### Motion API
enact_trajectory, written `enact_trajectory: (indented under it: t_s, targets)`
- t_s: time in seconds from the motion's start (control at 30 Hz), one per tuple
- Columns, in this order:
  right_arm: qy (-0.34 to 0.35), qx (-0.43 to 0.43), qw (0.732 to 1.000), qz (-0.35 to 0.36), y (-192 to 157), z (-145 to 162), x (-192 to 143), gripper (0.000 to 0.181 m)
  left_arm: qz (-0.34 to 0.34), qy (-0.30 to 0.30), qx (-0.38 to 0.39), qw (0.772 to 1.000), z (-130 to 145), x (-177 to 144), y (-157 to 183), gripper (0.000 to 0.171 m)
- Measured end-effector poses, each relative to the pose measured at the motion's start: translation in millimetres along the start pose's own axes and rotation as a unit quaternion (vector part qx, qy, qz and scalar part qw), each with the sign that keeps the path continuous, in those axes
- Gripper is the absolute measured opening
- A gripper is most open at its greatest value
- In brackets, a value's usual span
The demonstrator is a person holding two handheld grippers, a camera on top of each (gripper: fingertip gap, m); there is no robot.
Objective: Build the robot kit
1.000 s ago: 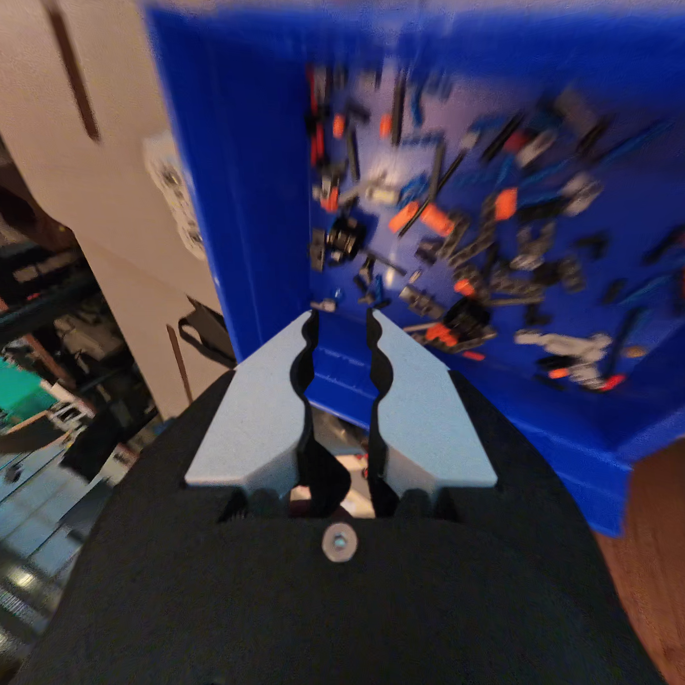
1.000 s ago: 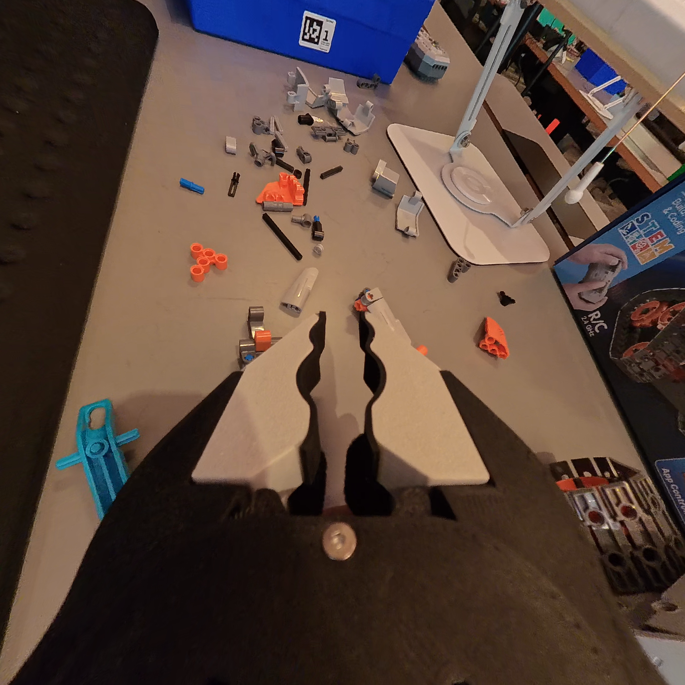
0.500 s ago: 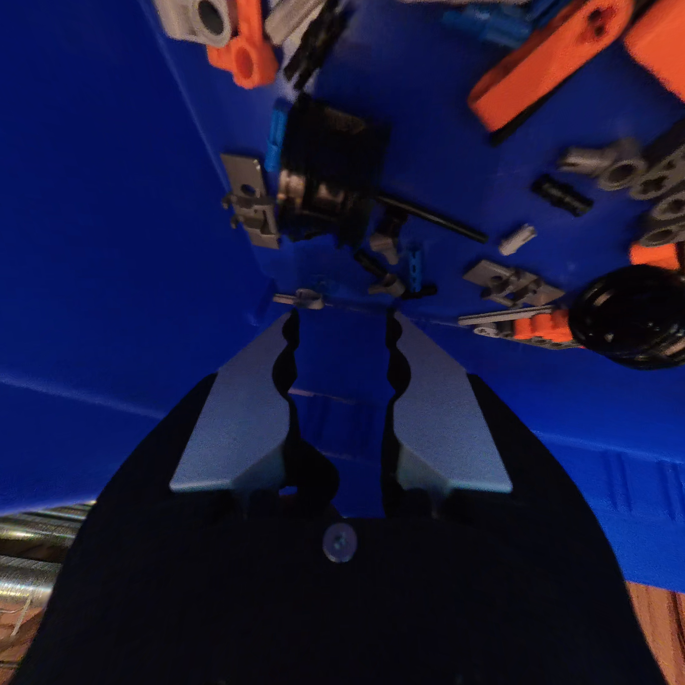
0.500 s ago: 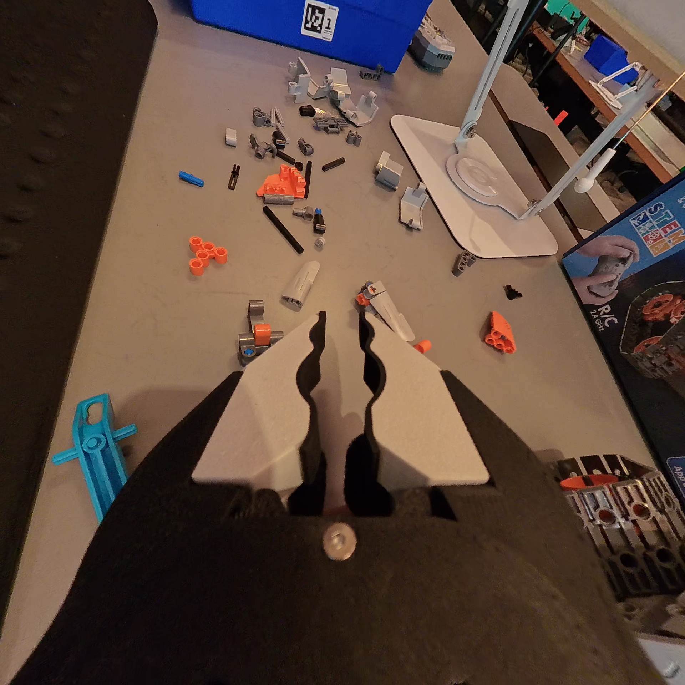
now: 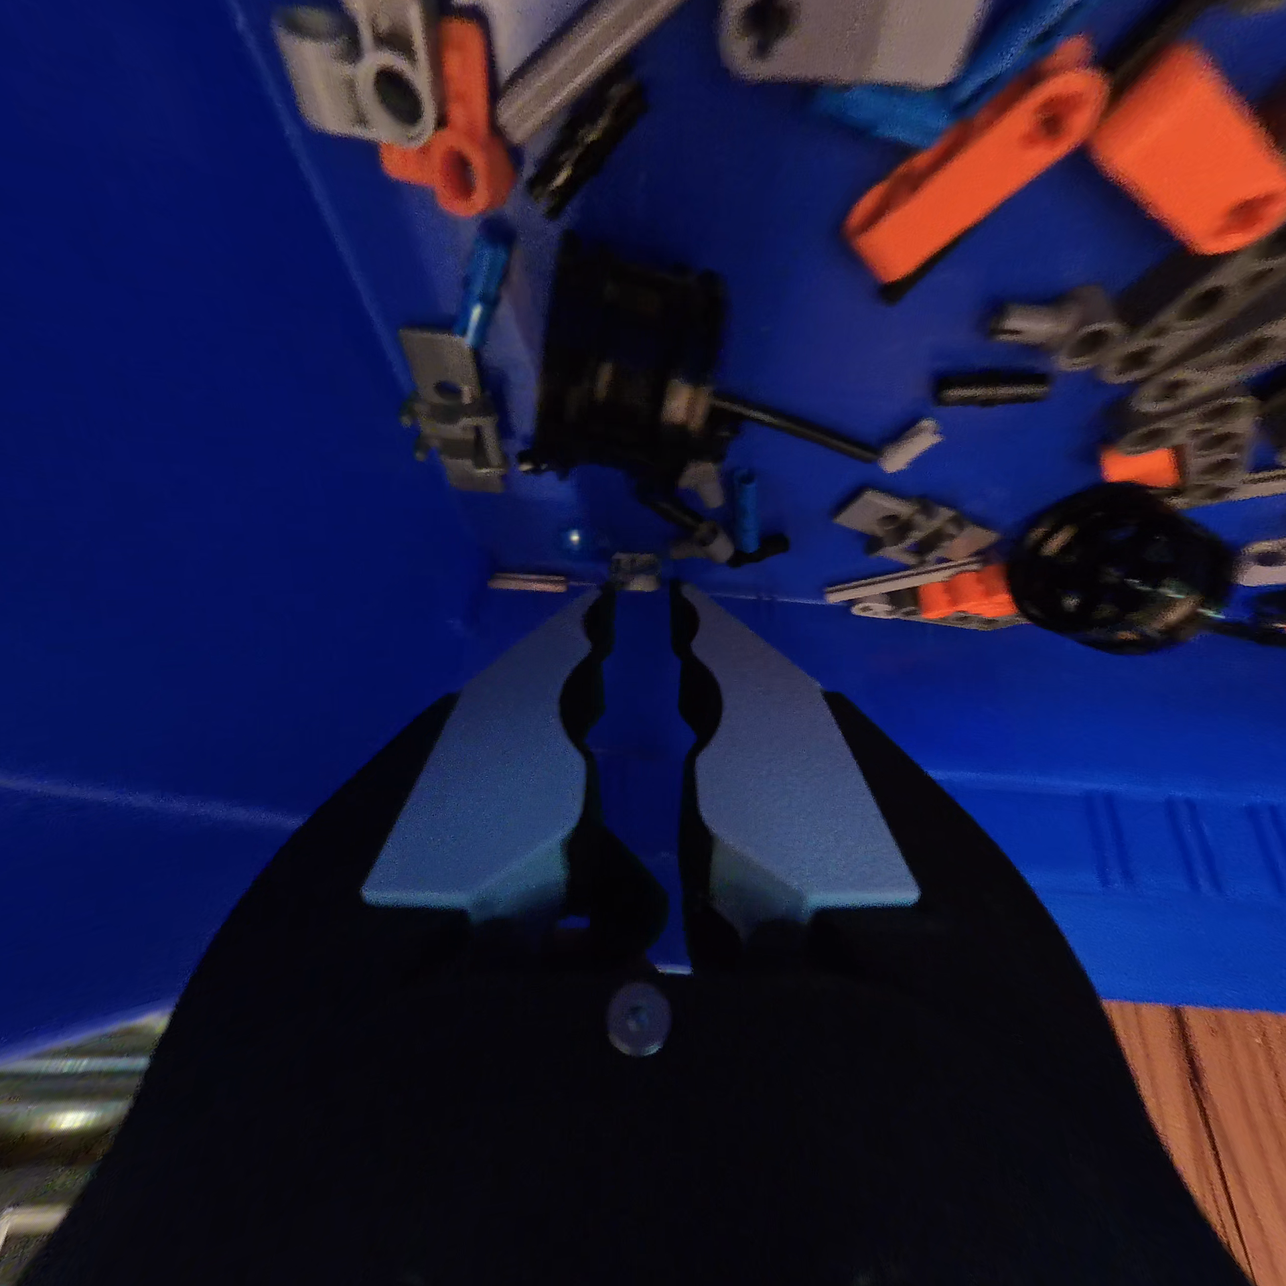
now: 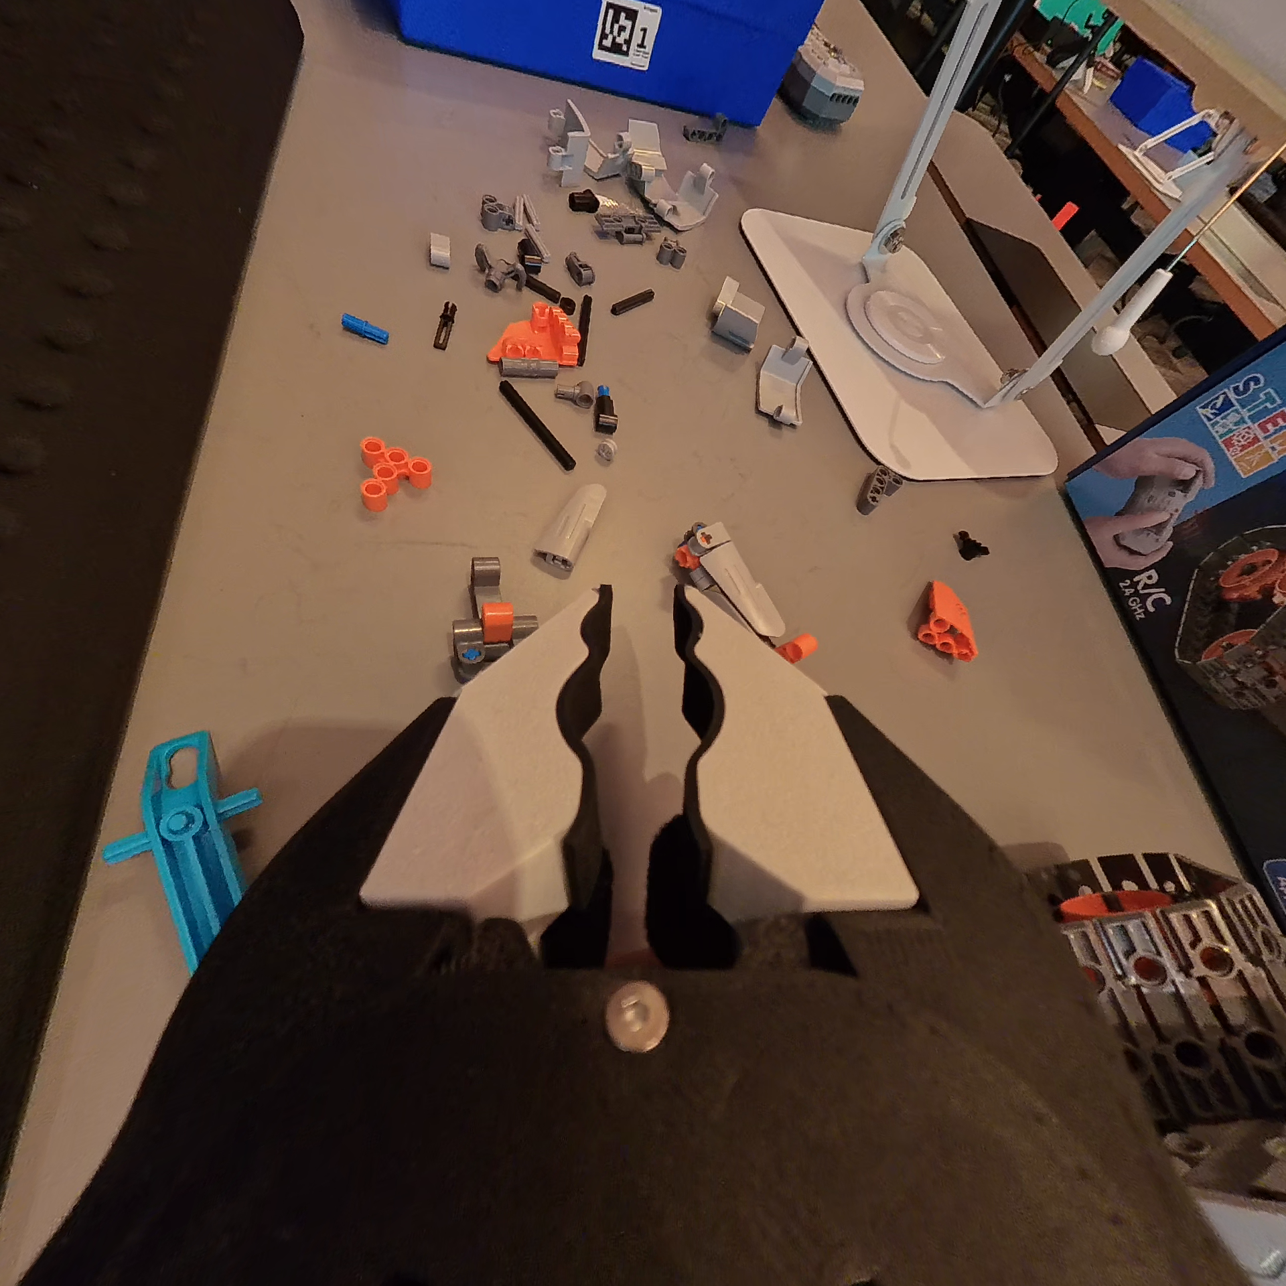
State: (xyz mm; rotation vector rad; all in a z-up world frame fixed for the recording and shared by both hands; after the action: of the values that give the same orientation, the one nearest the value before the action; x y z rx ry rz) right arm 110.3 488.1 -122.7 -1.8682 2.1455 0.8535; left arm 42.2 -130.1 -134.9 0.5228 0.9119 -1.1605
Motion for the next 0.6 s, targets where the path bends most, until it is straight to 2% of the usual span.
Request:
enact_trajectory:
  t_s: [0.07,0.1,0.13,0.17,0.27,0.6]
  targets:
    - [0.0,0.001,1.0,0.0,0.4,0.3,-0.4,0.016,0.028,0.046,-0.002,0.999,-4.9,-9.2,9.3,0.01]
    - [0.0,0.001,1.0,0.0,0.6,0.5,-0.5,0.016,0.021,0.07,-0.011,0.997,-6.9,-14.3,8.2,0.009]
    - [0.001,0.002,1.0,-0.001,0.7,0.8,-0.5,0.016,0.017,0.084,-0.016,0.996,-7.2,-17.8,8.3,0.018]
    - [0.001,0.003,1.0,-0.002,0.7,1.2,-0.3,0.016,0.006,0.083,-0.019,0.996,-6.0,-18.1,7.2,0.029]
    - [-0.002,0.004,1.0,-0.005,0.4,2.4,1.1,0.016,-0.001,0.05,-0.017,0.999,-0.2,-9.1,7.0,0.033]
    - [-0.006,0.006,1.0,-0.004,1.1,4.5,1.5,0.016,-0.028,0.078,0.001,0.997,-11.2,-12.5,5.8,0.026]
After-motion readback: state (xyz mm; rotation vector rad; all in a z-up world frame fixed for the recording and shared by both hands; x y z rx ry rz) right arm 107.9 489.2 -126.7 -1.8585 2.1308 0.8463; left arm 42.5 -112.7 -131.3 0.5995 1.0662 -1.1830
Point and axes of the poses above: each gripper's, where its closed fingertips meet, x out along the fingers, z out of its underside, y = z × x across the jaws, the point moved 6 cm from there along -x, back along the fingers, and after that the axes turned 2 degrees about -z, right-handed, at the moved point
